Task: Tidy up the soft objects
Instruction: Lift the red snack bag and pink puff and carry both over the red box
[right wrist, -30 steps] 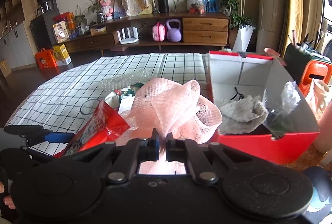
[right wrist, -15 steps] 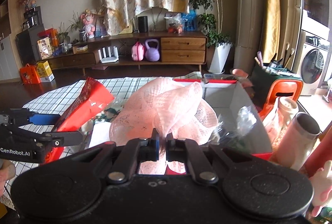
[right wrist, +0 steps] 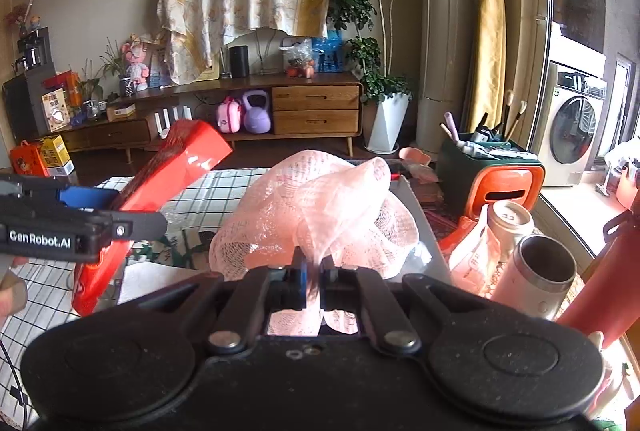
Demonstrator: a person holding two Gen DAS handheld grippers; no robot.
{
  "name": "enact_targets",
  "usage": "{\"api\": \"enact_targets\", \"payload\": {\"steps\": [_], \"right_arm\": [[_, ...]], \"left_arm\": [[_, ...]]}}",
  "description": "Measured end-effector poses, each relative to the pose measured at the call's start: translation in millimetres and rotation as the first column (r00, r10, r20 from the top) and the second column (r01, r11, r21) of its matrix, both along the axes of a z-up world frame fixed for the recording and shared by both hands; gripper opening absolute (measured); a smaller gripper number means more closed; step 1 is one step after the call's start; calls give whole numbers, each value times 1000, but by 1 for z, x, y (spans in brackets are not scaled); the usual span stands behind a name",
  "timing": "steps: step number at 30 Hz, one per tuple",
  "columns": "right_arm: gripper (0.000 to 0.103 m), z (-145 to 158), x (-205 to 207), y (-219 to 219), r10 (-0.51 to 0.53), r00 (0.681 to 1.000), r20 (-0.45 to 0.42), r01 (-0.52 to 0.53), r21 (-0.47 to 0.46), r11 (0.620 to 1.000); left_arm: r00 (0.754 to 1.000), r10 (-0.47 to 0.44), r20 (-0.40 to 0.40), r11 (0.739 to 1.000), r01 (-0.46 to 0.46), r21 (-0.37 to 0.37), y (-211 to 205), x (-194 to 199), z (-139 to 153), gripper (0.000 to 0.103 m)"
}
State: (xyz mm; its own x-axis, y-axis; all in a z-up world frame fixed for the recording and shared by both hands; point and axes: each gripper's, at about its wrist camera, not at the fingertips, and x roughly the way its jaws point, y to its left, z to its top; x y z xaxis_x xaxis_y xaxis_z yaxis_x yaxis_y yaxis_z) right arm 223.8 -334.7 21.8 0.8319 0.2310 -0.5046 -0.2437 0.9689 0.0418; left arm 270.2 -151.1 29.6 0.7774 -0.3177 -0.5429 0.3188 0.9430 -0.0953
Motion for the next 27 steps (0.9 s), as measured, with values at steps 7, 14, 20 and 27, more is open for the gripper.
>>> {"api": "enact_targets", "payload": {"steps": [7,14,20,27], "right_arm": [[5,-8,28,-15,-34,999,-7,34,-11,999],[5,-20,65,-27,-76,997,-28,75,-6,997],[5,-39,98,-31,-104,993,-63,103,-12,995],[5,-62,105,-25,-77,992,-103,73,-46,996]], "left_arm": [[999,-24,-22,999,24,24,-28,41,-8,79],[997,-47,-61,999,48,14,-50,81,-26,79],[995,-42,-87,999,44,22,-66,112,-42,79],[992,-22,-122,998,30,58,-80,146,-63,79]]}}
